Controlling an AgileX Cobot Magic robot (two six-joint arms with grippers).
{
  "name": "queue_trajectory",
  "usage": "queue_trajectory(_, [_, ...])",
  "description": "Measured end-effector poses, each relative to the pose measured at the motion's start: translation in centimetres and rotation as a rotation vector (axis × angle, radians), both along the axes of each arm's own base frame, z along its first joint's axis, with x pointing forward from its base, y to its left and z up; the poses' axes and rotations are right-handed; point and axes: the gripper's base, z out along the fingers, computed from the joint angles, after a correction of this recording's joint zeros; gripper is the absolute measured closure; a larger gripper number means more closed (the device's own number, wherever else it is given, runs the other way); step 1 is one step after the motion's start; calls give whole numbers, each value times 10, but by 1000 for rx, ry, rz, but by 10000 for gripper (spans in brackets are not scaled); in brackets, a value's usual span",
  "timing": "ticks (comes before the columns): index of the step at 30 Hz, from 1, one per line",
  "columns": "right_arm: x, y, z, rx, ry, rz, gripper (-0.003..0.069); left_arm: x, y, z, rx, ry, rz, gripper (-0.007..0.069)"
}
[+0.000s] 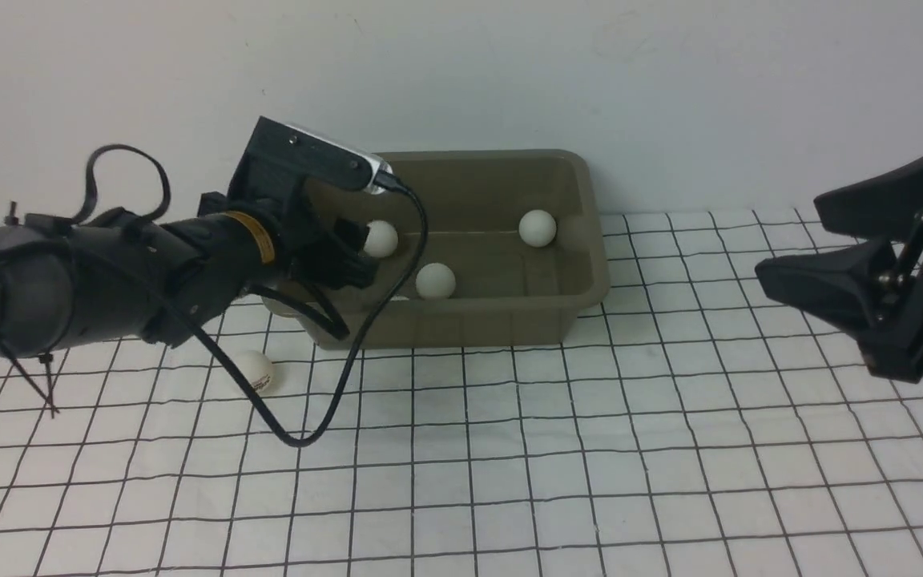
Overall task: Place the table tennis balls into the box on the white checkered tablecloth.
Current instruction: 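Drop the ball into the bin, then reach for and grasp a ping pong ball on the table beside the basket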
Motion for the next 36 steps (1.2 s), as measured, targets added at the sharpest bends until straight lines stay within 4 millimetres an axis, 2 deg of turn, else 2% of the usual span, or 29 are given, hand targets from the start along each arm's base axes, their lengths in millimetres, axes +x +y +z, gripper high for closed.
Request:
queue_trajectory(6, [-1, 1, -1, 3, 15, 11, 197, -34, 20, 46, 98, 135, 102, 176])
queue_trajectory(8, [-1, 1, -1, 4, 15, 11, 197, -48, 28, 64, 122, 168, 135, 176])
queue_trajectory(9, [-1, 1, -1, 4, 17, 13, 197, -62, 34, 79, 139, 191, 163, 177])
queue_trajectory(11, [-2, 1, -1, 3, 19, 15, 197, -77, 41, 93, 152, 210, 190, 183])
queue_trajectory(15, [-2, 1, -1, 6, 22, 16, 197, -102, 52, 108, 188, 278, 238, 232])
queue_trajectory(16, [-2, 1, -1, 6, 22, 16, 197, -103, 53, 107, 196, 292, 242, 237])
queue_trajectory(20, [-2, 1, -1, 8, 22, 16, 197, -100, 52, 83, 298, 420, 196, 284])
queue_trajectory(23, [-2, 2, -1, 10, 18, 21, 197, -89, 44, 54, 330, 521, 112, 286])
queue_trajectory(28, [-3, 2, -1, 11, 22, 31, 197, -69, 32, 12, 350, 590, 9, 247])
queue_trajectory(36, [-4, 3, -1, 18, 37, 42, 197, -51, 26, -23, 370, 592, -17, 193])
